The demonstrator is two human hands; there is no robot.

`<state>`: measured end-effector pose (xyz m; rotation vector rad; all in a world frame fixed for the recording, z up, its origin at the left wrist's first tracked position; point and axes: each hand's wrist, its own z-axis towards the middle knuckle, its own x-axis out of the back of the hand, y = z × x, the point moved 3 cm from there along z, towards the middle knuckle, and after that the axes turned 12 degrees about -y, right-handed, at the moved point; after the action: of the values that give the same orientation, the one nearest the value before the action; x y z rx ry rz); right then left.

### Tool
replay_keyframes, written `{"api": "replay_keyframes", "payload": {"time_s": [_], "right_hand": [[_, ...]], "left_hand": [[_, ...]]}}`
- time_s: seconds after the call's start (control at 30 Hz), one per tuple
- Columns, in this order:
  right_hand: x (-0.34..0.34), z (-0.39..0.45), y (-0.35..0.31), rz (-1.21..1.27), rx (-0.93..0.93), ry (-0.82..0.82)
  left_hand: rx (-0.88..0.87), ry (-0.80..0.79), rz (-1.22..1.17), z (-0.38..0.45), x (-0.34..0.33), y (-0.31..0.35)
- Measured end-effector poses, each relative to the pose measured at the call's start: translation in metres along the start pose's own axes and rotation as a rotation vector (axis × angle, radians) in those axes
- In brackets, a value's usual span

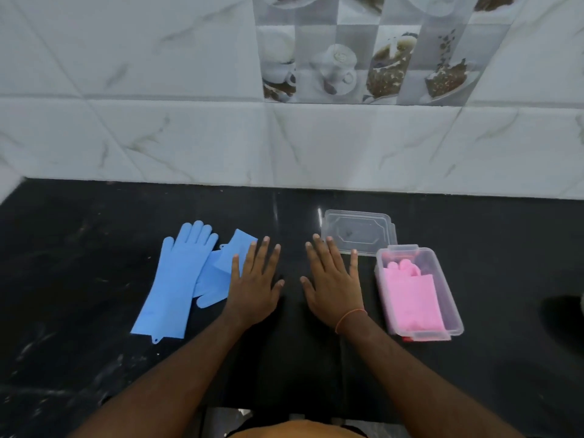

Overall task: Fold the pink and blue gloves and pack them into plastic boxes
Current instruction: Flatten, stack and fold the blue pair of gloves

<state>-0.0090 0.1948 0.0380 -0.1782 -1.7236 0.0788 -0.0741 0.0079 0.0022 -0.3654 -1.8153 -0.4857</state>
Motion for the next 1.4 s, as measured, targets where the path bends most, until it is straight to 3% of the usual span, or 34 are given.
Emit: {"api": "replay_keyframes", "payload": {"time_s": [0.23,0.4,0.6,0.8,0.9,1.0,1.23,1.4], "right_hand": [[-0.023,0.041,-0.091,0.064,0.072,-0.177],[-0.034,0.063,-0.137,0.079,0.071,-0.241],[-0.047,0.085,-0.162,0.134,-0.080,-0.304],[-0.058,0.095,-0.144,0.512,-0.341,-0.282],[-0.059,0.086,-0.131,0.745,-0.487,-0.229],[-0.063,0.069,-0.118,1.014,-0.644,-0.156],[-0.079,-0.002,-0.110,1.501,-0.832,-0.144],[-0.099,-0.056,-0.122,1.675,-0.881,-0.191]], "left_hand": [[0.218,-0.117,-0.123,-0.025,-0.005,-0.119],[0.171,-0.198,-0.163,-0.033,-0.010,-0.164],[0.157,-0.181,-0.150,-0.042,-0.017,-0.190],[0.224,-0.133,-0.048,-0.060,-0.016,-0.191],[0.063,-0.077,0.001,-0.068,-0.018,-0.169],[-0.120,-0.123,0.034,-0.065,-0.032,-0.149],[-0.267,-0.107,0.035,-0.037,-0.036,-0.136],[-0.372,-0.102,-0.022,-0.021,-0.028,-0.129]]}}
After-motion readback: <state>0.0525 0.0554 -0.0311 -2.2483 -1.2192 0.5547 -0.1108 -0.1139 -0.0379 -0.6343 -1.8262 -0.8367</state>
